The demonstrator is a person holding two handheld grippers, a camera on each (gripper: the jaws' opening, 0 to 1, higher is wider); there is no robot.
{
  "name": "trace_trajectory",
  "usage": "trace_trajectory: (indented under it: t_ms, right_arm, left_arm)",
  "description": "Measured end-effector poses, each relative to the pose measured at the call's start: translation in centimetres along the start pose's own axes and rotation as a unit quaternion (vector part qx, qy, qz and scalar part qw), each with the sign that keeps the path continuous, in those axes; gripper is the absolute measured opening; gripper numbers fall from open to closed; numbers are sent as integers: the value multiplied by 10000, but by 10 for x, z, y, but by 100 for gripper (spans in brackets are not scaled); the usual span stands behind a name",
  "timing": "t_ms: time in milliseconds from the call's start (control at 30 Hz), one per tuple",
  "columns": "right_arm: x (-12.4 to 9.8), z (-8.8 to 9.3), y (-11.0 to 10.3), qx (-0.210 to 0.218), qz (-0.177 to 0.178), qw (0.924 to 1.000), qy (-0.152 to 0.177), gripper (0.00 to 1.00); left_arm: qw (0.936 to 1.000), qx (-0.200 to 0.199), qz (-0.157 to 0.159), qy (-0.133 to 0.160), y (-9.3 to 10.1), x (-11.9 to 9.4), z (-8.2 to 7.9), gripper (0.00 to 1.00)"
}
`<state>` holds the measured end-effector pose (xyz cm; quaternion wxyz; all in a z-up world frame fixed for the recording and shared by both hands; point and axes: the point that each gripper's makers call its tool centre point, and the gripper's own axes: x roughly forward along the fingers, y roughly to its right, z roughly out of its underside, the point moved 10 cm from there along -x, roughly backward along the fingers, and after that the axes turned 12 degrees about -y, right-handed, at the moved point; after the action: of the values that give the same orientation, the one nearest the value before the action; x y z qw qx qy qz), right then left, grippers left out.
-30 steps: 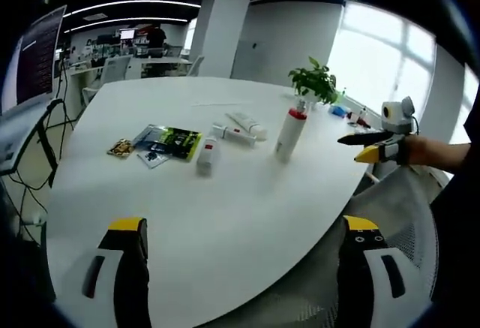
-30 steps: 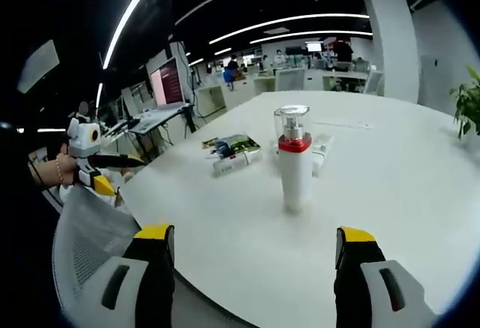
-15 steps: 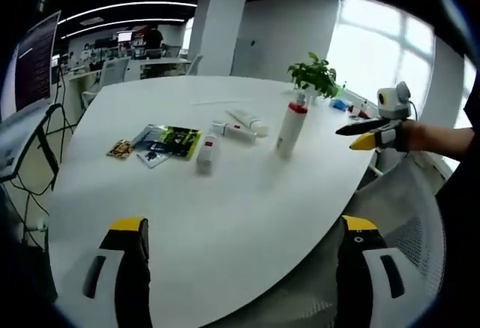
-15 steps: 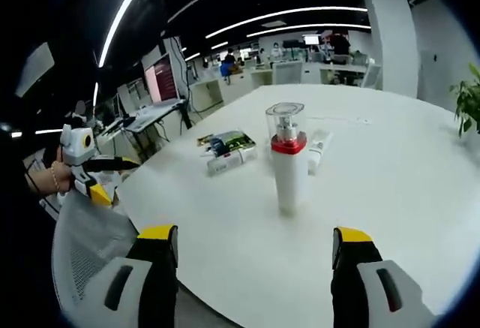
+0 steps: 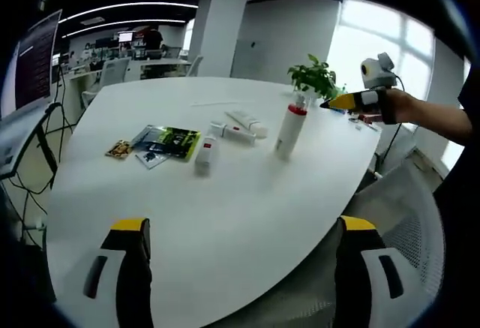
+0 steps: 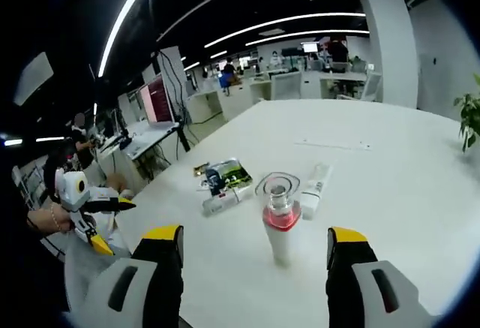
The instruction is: Arrange the skincare products in the storage area until every visible bottle or jar stands upright without overlapping.
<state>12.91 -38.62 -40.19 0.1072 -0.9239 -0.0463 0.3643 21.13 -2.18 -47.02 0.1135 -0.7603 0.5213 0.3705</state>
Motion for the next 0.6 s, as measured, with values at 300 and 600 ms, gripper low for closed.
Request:
trace_trajectory:
  t_ms: [300,600]
  right_arm:
    - [17,-43,8,-103,143,9997,-161,81]
    - [38,-75,13,-155,296,9969,-707,69]
  left_arm:
    - [10000,-54,-15,4,-2,1,1,95]
    - [10000,-61,-48,-48,-4,2,2,94]
